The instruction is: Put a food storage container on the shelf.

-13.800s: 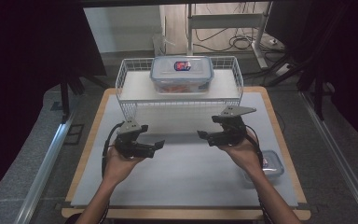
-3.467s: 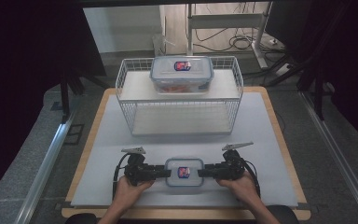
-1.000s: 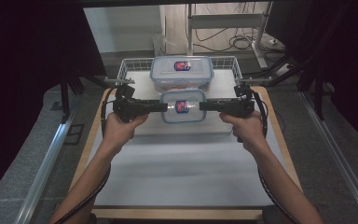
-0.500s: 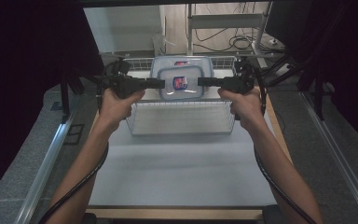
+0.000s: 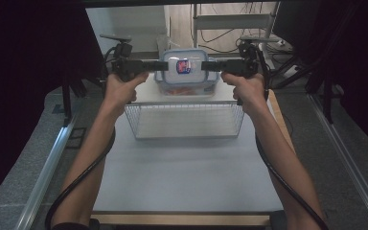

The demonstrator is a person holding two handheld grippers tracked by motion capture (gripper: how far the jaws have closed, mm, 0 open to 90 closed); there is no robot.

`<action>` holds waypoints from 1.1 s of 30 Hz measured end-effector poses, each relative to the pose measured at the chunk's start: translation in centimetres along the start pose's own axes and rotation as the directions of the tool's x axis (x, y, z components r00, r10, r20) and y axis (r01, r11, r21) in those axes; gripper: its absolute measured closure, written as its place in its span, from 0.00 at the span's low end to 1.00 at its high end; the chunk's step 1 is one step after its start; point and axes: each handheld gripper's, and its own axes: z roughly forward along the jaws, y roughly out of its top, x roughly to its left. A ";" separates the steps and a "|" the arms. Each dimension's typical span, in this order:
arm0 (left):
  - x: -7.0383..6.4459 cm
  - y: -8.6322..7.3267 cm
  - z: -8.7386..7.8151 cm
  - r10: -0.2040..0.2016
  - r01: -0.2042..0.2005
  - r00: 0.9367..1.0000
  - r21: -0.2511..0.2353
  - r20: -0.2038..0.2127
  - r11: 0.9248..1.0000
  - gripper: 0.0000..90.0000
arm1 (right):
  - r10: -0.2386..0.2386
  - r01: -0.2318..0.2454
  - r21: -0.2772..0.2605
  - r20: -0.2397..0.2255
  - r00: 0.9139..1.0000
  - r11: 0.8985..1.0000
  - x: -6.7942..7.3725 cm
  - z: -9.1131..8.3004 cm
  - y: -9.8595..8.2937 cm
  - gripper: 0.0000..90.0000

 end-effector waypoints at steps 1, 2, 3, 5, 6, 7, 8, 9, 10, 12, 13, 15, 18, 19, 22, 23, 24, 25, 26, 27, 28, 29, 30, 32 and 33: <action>0.1 0.1 0.0 -0.003 0.003 1.000 -0.001 -0.002 1.000 0.63 | 0.010 -0.010 -0.001 -0.003 1.000 1.000 -0.1 0.1 0.1 0.64; 0.2 0.2 0.1 -0.004 0.004 1.000 -0.004 -0.004 1.000 0.63 | 0.016 -0.016 -0.001 -0.003 1.000 1.000 -0.2 0.2 0.2 0.64; 0.2 0.3 0.2 -0.009 0.009 1.000 -0.005 -0.008 1.000 0.63 | 0.018 -0.018 -0.001 -0.002 1.000 1.000 -0.4 0.2 0.4 0.64; 0.4 0.6 0.3 -0.019 0.019 1.000 -0.001 -0.012 1.000 0.63 | 0.031 -0.031 0.002 -0.002 1.000 1.000 -0.6 0.3 0.6 0.64; 0.4 0.7 0.4 -0.025 0.025 1.000 -0.003 -0.019 1.000 0.63 | 0.035 -0.035 0.004 -0.004 0.999 0.999 -0.7 0.4 0.6 0.64; 0.5 0.8 0.5 -0.029 0.029 0.999 -0.002 -0.024 1.000 0.63 | 0.038 -0.038 0.006 0.001 0.999 0.999 -0.9 0.4 0.7 0.64; 0.6 0.8 0.6 -0.037 0.037 0.999 -0.005 -0.021 0.999 0.63 | 0.041 -0.041 0.007 0.006 0.999 0.999 -1.0 0.5 0.7 0.64; 0.7 0.9 0.6 -0.039 0.039 0.999 -0.005 -0.019 0.999 0.63 | 0.051 -0.051 0.004 -0.001 0.999 0.999 -1.2 0.5 0.8 0.64; 0.7 0.9 0.7 -0.043 0.043 0.999 -0.007 -0.019 0.999 0.63 | 0.056 -0.056 0.000 -0.006 0.998 0.998 -1.3 0.5 0.8 0.64; 0.7 0.9 0.8 -0.045 0.045 0.999 -0.009 -0.023 0.999 0.63 | 0.061 -0.061 -0.003 -0.008 0.998 0.998 -1.5 0.4 0.9 0.64; 0.6 0.9 0.9 -0.050 0.050 0.998 -0.012 -0.024 0.999 0.63 | 0.059 -0.059 -0.004 -0.007 0.998 0.998 -1.5 0.4 0.9 0.64; 0.6 1.0 1.0 -0.046 0.045 0.999 -0.011 -0.028 0.999 0.62 | 0.061 -0.061 -0.007 -0.002 0.998 0.998 -1.6 0.3 1.0 0.63; 0.6 1.0 1.1 -0.046 0.046 0.998 -0.017 -0.031 0.999 0.62 | 0.061 -0.061 -0.011 0.008 0.998 0.998 -1.6 0.3 1.0 0.62; 0.6 1.0 1.2 -0.047 0.047 0.998 -0.016 -0.037 0.999 0.62 | 0.059 -0.058 -0.015 0.018 0.998 0.998 -1.6 0.3 1.0 0.62; 0.8 0.9 1.4 -0.058 0.057 0.996 -0.010 -0.065 0.998 0.58 | 0.035 -0.034 -0.013 0.063 0.997 0.999 -1.5 0.5 1.0 0.62; 1.0 0.8 1.5 -0.064 0.064 0.996 -0.011 -0.067 0.998 0.57 | 0.034 -0.033 -0.010 0.068 0.997 0.999 -1.4 0.7 1.0 0.62; 1.1 0.8 1.5 -0.074 0.073 0.995 -0.021 -0.067 0.997 0.55 | 0.033 -0.033 -0.012 0.069 0.997 0.999 -1.4 0.8 1.0 0.60; 1.3 0.7 1.6 -0.080 0.078 0.994 -0.027 -0.069 0.997 0.55 | 0.035 -0.034 -0.022 0.075 0.997 0.999 -1.4 0.9 1.0 0.60; 1.4 0.7 1.6 -0.085 0.084 0.994 -0.030 -0.065 0.996 0.55 | 0.037 -0.036 -0.023 0.078 0.996 0.999 -1.4 1.0 1.0 0.59; 1.5 0.7 1.6 -0.093 0.091 0.994 -0.034 -0.065 0.995 0.56 | 0.033 -0.031 -0.026 0.082 0.996 0.999 -1.4 1.0 1.0 0.59; 1.5 0.7 1.6 -0.094 0.091 0.993 -0.039 -0.069 0.995 0.56 | 0.032 -0.030 -0.027 0.087 0.996 0.999 -1.3 1.0 1.0 0.59; 1.5 0.8 1.7 -0.091 0.088 0.993 -0.041 -0.076 0.995 0.56 | 0.028 -0.025 -0.030 0.092 0.995 0.999 -1.2 1.0 1.0 0.59; 1.5 0.8 1.7 -0.091 0.088 0.993 -0.041 -0.076 0.995 0.56 | 0.018 -0.015 -0.030 0.099 0.995 0.999 -1.1 1.0 0.9 0.59; 1.3 1.0 2.0 -0.085 0.080 0.991 -0.052 -0.106 0.995 0.56 | 0.006 -0.002 -0.033 0.108 0.994 0.999 -1.0 0.9 0.8 0.57; 1.1 1.0 2.1 -0.075 0.069 0.990 -0.059 -0.117 0.996 0.56 | 0.010 -0.006 -0.034 0.112 0.994 0.999 -0.9 0.9 0.8 0.56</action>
